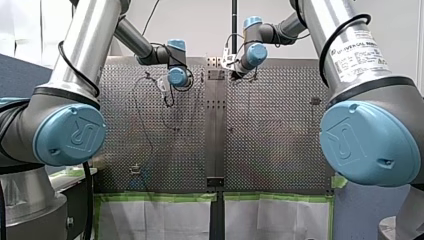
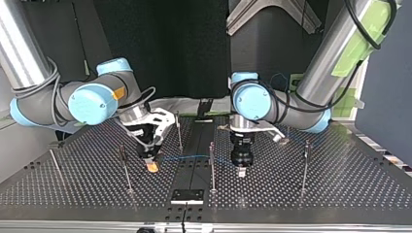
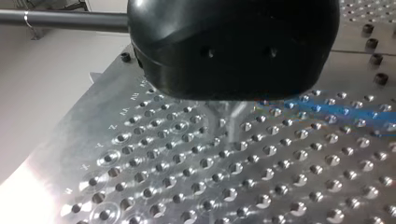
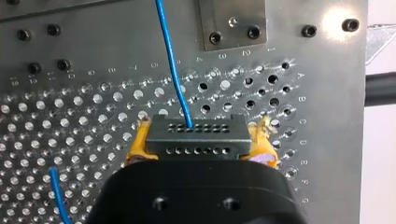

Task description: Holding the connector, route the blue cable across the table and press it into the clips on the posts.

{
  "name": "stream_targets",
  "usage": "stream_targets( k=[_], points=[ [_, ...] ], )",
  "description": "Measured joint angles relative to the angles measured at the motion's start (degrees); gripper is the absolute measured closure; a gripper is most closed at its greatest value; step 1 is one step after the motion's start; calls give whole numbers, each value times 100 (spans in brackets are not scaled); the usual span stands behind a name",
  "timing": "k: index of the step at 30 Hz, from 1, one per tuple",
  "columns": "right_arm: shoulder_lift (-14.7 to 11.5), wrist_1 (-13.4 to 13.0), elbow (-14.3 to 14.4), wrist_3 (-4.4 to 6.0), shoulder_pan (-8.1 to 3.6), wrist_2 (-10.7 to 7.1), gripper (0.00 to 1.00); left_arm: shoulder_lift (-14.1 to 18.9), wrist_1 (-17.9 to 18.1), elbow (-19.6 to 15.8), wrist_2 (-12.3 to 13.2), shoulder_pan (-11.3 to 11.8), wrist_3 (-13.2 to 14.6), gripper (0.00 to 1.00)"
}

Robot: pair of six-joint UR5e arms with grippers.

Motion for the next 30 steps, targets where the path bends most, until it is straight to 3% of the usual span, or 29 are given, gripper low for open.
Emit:
stream_targets(
  k=[1, 2, 4, 16, 21, 30],
  points=[
    [-1, 1, 0, -3, 0, 0, 100, 0, -11, -3, 0, -4, -4, 22],
    [-1, 3, 0, -5, -1, 0, 100, 0, -26, -4, -1, -9, -12, 4],
    [0, 7, 0, -4, -2, 0, 100, 1, -72, -5, -2, -20, -18, 0],
    [-4, 29, 0, -16, -53, 16, 100, 9, -646, -31, -184, -91, -16, 0],
    [-1, 41, 1, -18, -66, 25, 100, 123, -929, -229, -212, -167, -22, 0],
    [-1, 46, 5, -25, -76, 31, 100, 511, -801, -644, -194, -293, -74, 0]
  ],
)
